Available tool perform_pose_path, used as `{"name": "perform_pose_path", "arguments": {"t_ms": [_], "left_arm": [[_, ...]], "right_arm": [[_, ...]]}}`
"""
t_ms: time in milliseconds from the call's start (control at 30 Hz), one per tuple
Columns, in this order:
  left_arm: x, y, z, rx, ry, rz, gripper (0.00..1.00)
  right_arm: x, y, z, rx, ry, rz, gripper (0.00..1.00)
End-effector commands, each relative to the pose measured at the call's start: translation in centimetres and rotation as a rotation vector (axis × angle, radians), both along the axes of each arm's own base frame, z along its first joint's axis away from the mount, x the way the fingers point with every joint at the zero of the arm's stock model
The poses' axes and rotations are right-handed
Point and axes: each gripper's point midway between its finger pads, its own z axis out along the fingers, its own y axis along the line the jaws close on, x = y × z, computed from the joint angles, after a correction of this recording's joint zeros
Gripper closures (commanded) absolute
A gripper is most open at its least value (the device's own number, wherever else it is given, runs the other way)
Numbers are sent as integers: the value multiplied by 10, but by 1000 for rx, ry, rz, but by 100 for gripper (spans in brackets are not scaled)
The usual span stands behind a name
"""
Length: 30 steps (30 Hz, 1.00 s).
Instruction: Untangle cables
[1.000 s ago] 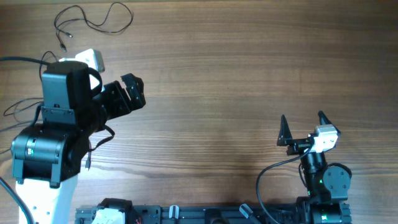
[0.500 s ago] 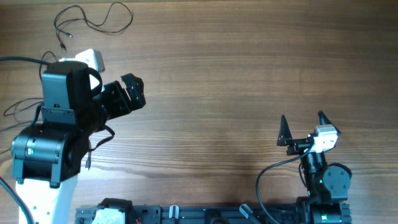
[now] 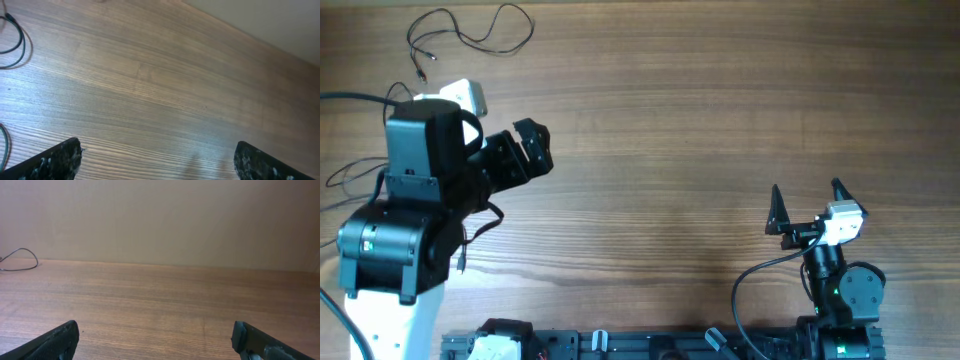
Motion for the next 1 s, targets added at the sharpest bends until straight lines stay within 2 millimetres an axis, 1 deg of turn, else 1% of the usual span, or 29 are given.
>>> {"name": "perform_pose_path", "arguments": {"t_ms": [0,33,100,200,233,267,333,367,467,500,667,833,967], "left_arm": [[-15,9,-3,22,-56,16,0],[-18,9,-11,28,-91,-2,0],[-18,0,-27,35,-256,-116,0],[-21,-1,-35,20,-440,-164,0],[-27,-1,-43,1,-514,-174,0],[-30,1,-49,-2,-529,-173,0],[-31,3,-73,18,-519,-178,0],[-30,3,-79,20,-528,-179,0],[-29,3,-85,30,-599,-179,0],[-28,3,-89,39,-647,-179,0],[-31,5,-105,56,-743,-170,0],[-32,8,-116,66,-757,-153,0],[-35,13,-116,79,-805,-118,0]], "right_arm": [[0,-3,2,-13,-11,-18,0],[0,-3,2,-12,-12,-18,0],[0,-3,2,-12,-11,-18,0],[0,-3,2,-12,-11,-18,0],[0,-3,2,-12,-11,-18,0],[0,-3,2,-12,-11,-18,0],[0,-3,2,-12,-11,-18,0],[0,-3,2,-12,-12,-18,0],[0,-3,2,-12,-12,-18,0],[0,-3,2,-13,-11,-18,0],[0,-3,2,-12,-12,-18,0],[0,-3,2,-13,-12,-18,0],[0,-3,2,-12,-11,-18,0]]}}
